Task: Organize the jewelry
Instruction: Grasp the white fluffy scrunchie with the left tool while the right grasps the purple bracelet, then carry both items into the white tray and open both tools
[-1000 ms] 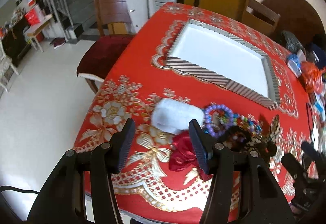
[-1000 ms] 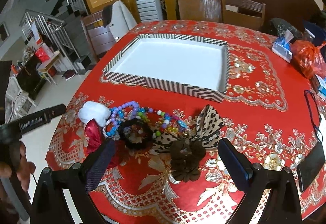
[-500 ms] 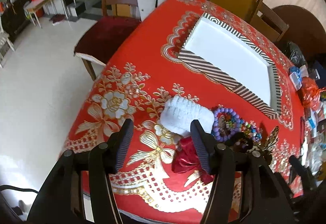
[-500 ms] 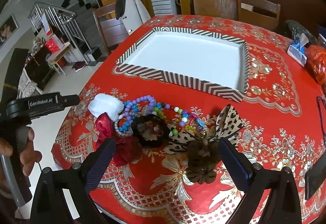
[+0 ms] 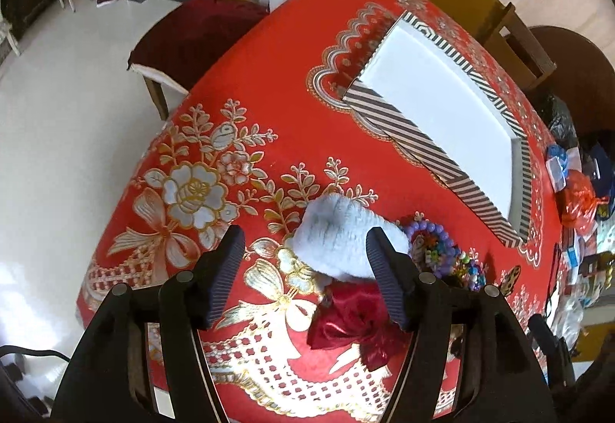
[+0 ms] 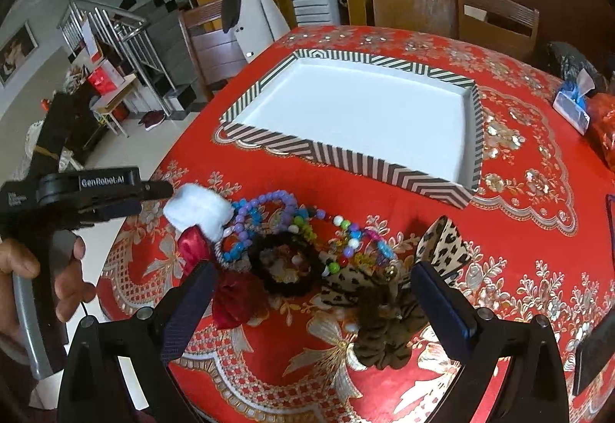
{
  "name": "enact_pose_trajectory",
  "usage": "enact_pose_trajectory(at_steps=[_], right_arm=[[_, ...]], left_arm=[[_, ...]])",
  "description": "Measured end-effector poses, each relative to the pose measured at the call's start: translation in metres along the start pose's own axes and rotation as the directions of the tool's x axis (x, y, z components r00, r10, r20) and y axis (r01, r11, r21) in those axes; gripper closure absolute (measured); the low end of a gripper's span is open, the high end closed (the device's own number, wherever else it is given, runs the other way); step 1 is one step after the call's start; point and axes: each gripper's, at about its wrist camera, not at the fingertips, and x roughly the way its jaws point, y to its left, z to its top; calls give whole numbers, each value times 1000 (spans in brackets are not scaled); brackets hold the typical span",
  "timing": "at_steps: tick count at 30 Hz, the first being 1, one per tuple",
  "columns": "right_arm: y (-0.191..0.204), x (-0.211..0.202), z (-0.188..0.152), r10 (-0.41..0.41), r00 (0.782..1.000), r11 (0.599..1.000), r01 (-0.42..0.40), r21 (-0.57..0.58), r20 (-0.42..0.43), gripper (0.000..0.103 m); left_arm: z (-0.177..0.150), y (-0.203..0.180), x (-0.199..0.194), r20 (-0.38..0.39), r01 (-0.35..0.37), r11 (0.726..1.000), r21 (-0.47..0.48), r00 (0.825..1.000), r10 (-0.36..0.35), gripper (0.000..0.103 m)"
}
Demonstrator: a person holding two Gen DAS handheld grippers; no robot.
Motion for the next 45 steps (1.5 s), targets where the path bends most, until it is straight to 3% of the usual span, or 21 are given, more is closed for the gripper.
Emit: enact_pose_trajectory(at_steps=[12,17,21,24,28,34,39,43,45], right_arm=[[4,23,24,0,1000,998,-1,-60,-16,2],[4,38,40,3,999,996,-6,-93,-36,14],[5,51,49,26,998,994,-31,-100,-55,17],[9,63,52,46,995,990,-56,-129,-83,25],[13,82,57,78,986,980,-102,-168,-144,52],[25,100,65,72,979,956,-121,-266,-188,59],[23,110,62,96,963,948,-165,-271,-251,69],[22,121,56,123,945,943,-206,-262,-302,87],[21,118,55,126,948,942,-207,-265,-292,94]], left_arm=[[-1,-3,31,-102,40,999,-15,994,-42,37],[4,-5,33,-73,47,999,-9,996,-47,38],[8,-8,36,-69,55,999,5,996,-54,50],[9,-12,38,-72,53,998,35,996,-50,66],[10,-17,37,-59,40,996,79,998,-36,80],[21,-15,23,-26,54,994,93,998,-52,83],[30,-10,11,4,60,995,79,998,-60,83],[31,-9,7,22,40,996,81,999,-42,83],[31,-9,8,21,32,996,83,999,-34,83]])
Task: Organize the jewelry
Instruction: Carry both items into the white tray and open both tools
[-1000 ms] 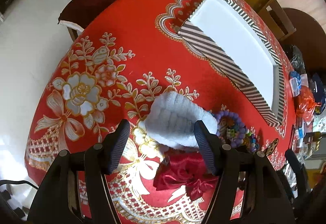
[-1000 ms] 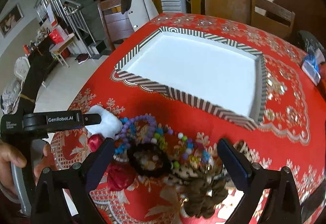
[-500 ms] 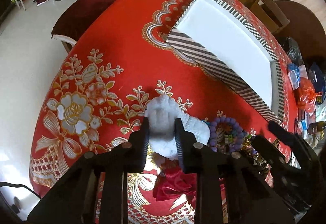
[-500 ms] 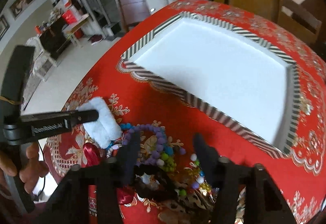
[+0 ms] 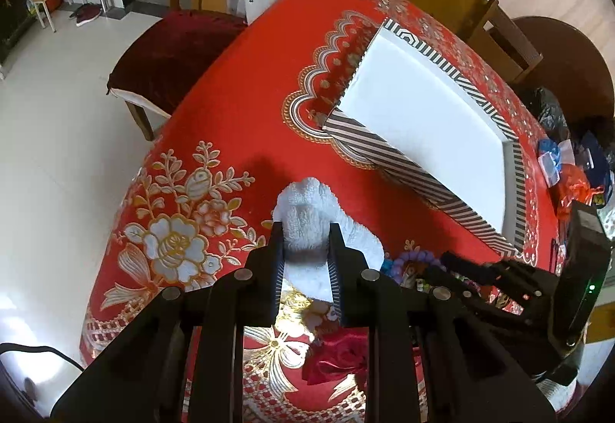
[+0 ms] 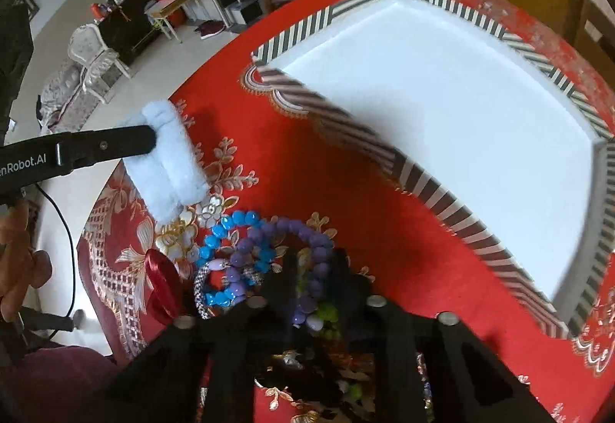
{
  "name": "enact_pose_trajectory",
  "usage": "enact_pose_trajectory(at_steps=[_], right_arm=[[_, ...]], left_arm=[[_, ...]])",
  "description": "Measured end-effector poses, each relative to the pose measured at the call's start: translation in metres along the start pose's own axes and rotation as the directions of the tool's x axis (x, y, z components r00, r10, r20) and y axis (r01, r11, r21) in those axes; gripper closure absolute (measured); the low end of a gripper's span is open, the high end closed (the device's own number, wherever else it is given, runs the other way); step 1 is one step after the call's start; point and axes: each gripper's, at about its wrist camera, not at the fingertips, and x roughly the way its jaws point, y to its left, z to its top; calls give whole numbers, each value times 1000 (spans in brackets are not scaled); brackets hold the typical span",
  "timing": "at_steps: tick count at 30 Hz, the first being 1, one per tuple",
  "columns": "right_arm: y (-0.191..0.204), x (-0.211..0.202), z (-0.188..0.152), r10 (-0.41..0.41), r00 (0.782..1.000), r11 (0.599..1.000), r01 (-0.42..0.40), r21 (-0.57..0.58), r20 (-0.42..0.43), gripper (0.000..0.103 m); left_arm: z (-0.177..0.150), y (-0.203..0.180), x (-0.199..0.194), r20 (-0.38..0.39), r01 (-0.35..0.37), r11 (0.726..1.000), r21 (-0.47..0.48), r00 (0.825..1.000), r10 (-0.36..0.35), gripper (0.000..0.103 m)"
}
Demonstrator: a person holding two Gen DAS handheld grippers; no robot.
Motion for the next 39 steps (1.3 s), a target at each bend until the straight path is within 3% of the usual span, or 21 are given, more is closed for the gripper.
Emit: enact_pose_trajectory(at_steps=[8,20,29,33,39], right_arm=[[-4,-60,5,84,985,995,-92,47,150,94],[-33,-97,42,10,957,990,-50,132,290,94],[-48,-74,69,34,959,981,-86,176,280,94],[-60,-51,82,66,964,970,-123,211,259,94],[-105,1,84,23,987,939,-75,336,156,94]], left_arm=[[-1,-5,-5,4,-13,1000,4,1000,13,83],[26,-36,-32,91,-11,996,88,996,3,83],[76,-68,-11,116,-16,989,147,993,-1,83],[95,-79,17,74,-18,985,172,997,6,84],[111,-86,71,-4,-59,973,222,998,61,83]])
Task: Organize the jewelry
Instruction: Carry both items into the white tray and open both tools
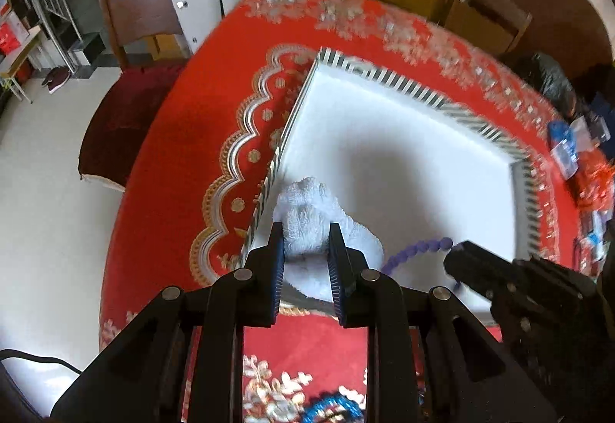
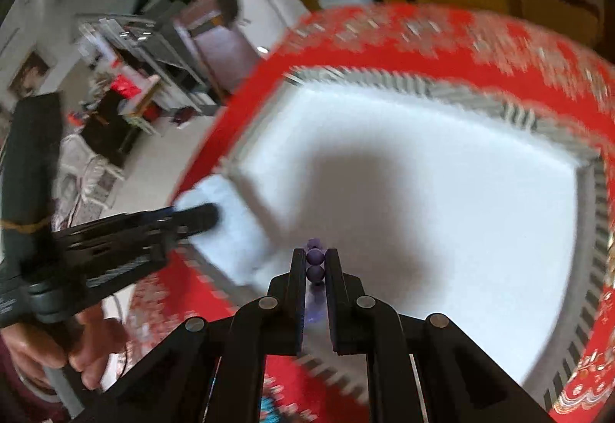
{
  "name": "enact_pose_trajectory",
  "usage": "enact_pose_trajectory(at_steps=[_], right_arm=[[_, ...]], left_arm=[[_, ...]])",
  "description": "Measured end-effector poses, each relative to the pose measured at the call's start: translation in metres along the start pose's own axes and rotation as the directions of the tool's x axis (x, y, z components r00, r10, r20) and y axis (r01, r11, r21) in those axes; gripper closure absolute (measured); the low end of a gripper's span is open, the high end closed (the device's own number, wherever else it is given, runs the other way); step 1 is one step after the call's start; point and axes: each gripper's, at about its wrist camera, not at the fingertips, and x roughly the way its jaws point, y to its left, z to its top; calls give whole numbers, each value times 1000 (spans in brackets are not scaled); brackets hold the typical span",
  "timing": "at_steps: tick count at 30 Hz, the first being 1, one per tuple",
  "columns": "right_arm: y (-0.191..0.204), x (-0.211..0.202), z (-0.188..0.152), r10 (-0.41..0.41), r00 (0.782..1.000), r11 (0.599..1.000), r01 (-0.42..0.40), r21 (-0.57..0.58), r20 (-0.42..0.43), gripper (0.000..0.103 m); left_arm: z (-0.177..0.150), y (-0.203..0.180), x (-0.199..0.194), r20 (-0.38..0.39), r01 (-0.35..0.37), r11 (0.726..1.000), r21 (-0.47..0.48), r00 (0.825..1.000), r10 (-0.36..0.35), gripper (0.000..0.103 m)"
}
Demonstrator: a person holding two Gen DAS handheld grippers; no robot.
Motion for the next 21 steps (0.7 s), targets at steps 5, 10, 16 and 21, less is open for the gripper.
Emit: enact_pose_trajectory(at_steps=[5,10,16,21], right_arm=[[-13,13,3,-19,999,999,21,44,-30,94],[-10,12,3,-33,999,998,35,51,-37,92],[-16,-21,-9,-43,999,994,40,101,27,66],[-8,-56,-28,-40,996,994,31,100,82,66]], left_arm=[[6,0,24,-29,-27,999,37,999,28,83],[12,-3,29,-20,-31,996,81,999,32,75],[11,-5,25,-32,-10,996,92,999,13,55],[-3,-12,5,-5,-8,994,108,1000,8,47]])
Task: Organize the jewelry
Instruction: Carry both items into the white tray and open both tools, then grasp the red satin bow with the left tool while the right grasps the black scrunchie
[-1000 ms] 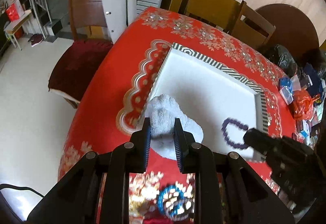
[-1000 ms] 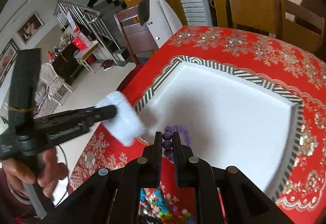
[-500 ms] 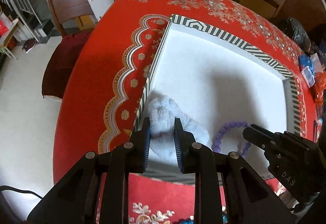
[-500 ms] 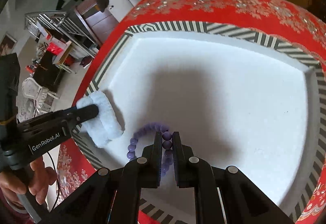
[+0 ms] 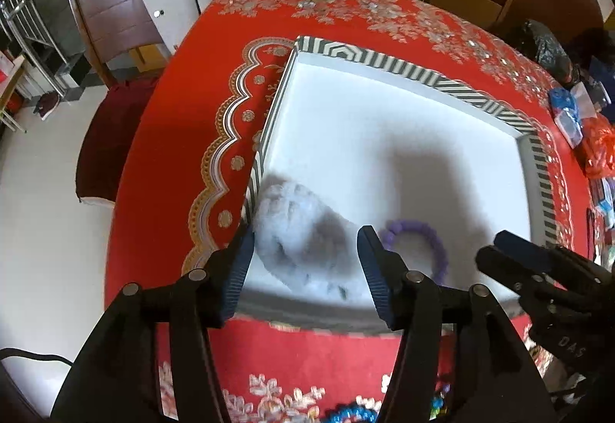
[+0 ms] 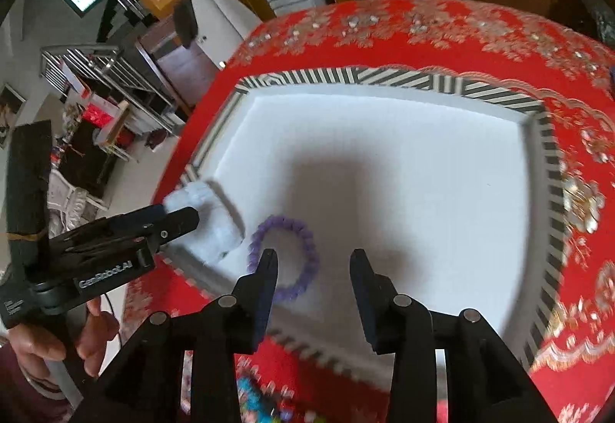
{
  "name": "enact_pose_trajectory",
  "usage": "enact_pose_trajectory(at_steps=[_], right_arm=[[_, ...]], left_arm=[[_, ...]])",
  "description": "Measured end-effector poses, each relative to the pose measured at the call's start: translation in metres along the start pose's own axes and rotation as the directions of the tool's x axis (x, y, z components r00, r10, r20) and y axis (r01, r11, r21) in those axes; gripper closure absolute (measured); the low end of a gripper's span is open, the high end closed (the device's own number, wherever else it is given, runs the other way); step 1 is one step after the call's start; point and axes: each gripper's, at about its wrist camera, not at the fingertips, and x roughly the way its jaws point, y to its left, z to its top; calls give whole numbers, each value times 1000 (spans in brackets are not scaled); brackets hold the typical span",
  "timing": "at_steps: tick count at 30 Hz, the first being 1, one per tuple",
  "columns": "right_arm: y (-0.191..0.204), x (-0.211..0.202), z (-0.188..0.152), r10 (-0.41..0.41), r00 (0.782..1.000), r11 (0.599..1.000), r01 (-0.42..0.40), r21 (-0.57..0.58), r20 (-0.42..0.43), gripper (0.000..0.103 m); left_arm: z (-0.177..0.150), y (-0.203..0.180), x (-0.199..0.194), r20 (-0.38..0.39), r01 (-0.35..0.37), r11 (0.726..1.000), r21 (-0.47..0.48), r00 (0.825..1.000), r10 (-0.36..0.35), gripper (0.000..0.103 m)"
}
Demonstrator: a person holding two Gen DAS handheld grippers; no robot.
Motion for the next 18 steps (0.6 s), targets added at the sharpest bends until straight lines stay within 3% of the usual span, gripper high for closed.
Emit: enact_pose_trajectory(at_steps=[11,18], right_arm=[[30,-87,-66,3,995,998,3,-61,103,56],[27,-104,-114,-30,996,997,36,-66,89,56]], left_arm=[[-49,-6,-77,149,-85,996,18,985,82,47],[-89,-14,-107,155,-35,999,-11,987,36,40]])
